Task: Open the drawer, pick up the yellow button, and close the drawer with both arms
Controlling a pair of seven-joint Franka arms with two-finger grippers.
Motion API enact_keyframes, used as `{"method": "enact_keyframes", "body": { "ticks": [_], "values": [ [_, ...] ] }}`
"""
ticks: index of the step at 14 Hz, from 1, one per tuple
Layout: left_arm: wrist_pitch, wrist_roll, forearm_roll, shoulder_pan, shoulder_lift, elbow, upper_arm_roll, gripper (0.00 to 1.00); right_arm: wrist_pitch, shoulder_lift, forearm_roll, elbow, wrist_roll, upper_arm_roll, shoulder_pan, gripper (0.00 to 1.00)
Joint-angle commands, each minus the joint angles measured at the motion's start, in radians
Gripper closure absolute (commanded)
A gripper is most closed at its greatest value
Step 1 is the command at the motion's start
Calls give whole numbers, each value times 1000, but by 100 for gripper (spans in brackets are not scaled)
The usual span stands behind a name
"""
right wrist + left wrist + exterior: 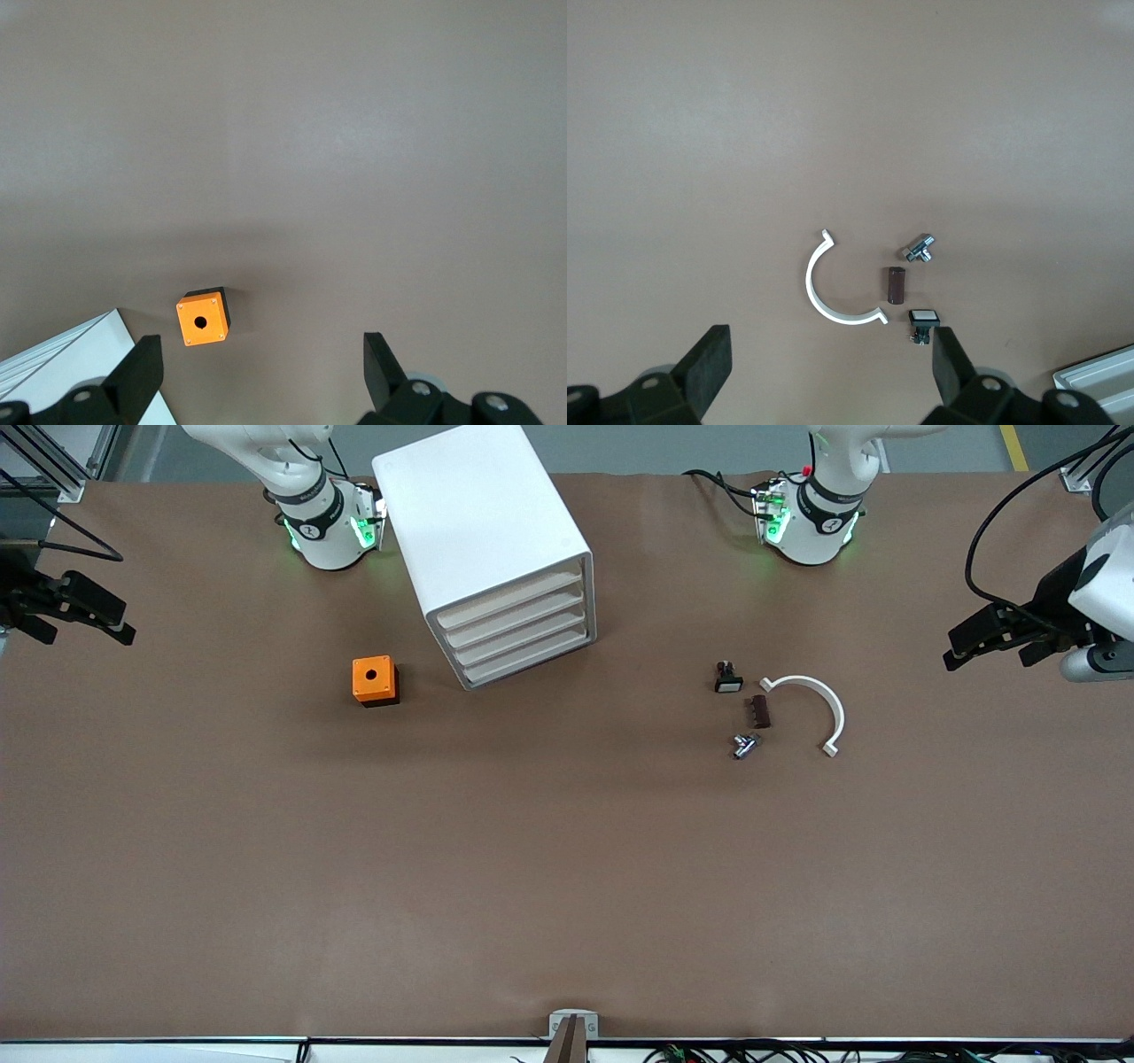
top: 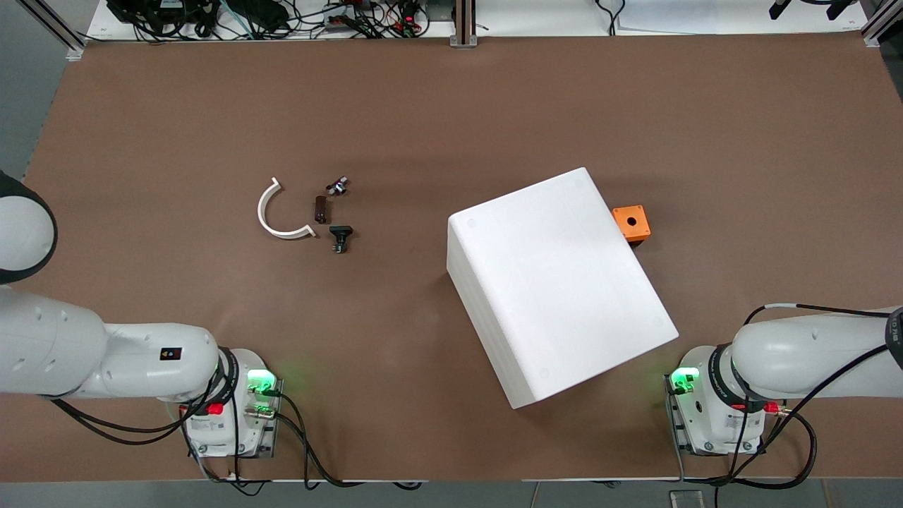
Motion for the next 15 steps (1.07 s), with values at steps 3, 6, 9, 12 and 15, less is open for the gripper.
{"method": "enact_keyframes", "body": {
  "ticks": [3, 6, 9, 12, 15],
  "values": [
    [-17, -6, 21, 2, 0, 14, -3, 0, 2, -30, -6, -25, -10, 9, -9, 0],
    [-17, -6, 21, 3, 9, 14, 2, 0, 2, -30, -2, -25, -10, 9, -9, 0],
    [-17, -8, 22, 6, 22, 13, 7, 0, 2, -30, 1, -25, -10, 9, 7, 0],
    [-17, -8, 22, 8, 43, 13, 7, 0, 2, -30, 1, -25, -8, 9, 14, 0],
    [-17, -8, 21, 3, 60, 6, 5, 0, 2, -30, 1, -25, -8, 9, 16, 0]
  ]
}}
